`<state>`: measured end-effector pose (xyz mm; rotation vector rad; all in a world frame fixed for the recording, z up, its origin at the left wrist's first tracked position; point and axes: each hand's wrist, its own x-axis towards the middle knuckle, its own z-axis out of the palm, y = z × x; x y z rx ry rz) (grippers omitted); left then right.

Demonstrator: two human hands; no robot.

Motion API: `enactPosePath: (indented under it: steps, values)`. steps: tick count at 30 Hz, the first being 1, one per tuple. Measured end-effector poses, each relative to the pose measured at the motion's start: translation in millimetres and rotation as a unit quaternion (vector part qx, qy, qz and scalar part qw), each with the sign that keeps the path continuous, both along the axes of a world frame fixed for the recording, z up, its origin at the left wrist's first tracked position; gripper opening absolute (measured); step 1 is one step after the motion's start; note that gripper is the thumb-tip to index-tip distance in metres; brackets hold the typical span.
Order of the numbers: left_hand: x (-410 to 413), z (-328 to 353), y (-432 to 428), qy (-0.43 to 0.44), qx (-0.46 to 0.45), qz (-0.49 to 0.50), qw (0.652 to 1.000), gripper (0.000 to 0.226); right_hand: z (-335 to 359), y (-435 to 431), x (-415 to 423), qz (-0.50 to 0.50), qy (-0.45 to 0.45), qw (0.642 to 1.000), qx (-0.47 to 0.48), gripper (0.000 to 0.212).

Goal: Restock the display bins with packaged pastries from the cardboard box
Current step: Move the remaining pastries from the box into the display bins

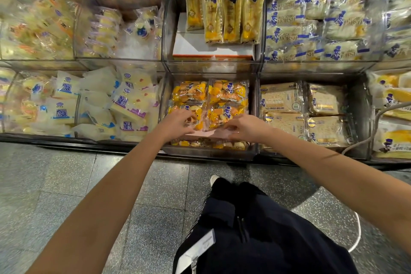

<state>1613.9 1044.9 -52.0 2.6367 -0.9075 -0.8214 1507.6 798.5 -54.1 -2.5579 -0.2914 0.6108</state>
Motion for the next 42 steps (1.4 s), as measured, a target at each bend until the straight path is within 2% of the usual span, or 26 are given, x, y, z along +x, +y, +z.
enactPosePath:
  steps: [6,12,17,22,26,30,31,35,42]
  values:
    - [-3,17,-12,-0.012,-0.015,0.007,1.0,0.045,12,-2,-4,-0.033,-0.006,0.999,0.009,0.04]
    - [10,49,-44,-0.019,-0.059,-0.008,0.998,0.048,38,-22,-3,-0.134,-0.058,0.989,0.002,0.051]
    - [26,80,-99,-0.04,-0.101,-0.094,0.99,0.054,69,-49,-16,-0.247,-0.087,0.965,-0.004,0.055]
    - [22,103,-176,-0.062,-0.104,-0.219,0.968,0.057,87,-77,-58,-0.371,-0.114,0.921,-0.033,0.057]
    - [-9,105,-248,-0.056,-0.132,-0.321,0.936,0.058,93,-99,-119,-0.487,-0.118,0.865,-0.025,0.056]
    - [-81,112,-322,-0.072,-0.142,-0.434,0.886,0.057,93,-118,-208,-0.606,-0.087,0.789,-0.041,0.06]
    - [-90,113,-331,-0.067,-0.145,-0.444,0.882,0.057,92,-121,-219,-0.618,-0.081,0.781,-0.043,0.061]
    - [-193,116,-395,-0.068,-0.146,-0.566,0.808,0.059,97,-134,-326,-0.72,-0.088,0.687,-0.052,0.063]
    - [-410,117,-476,-0.037,-0.152,-0.692,0.704,0.063,95,-146,-526,-0.837,-0.074,0.538,-0.064,0.064]
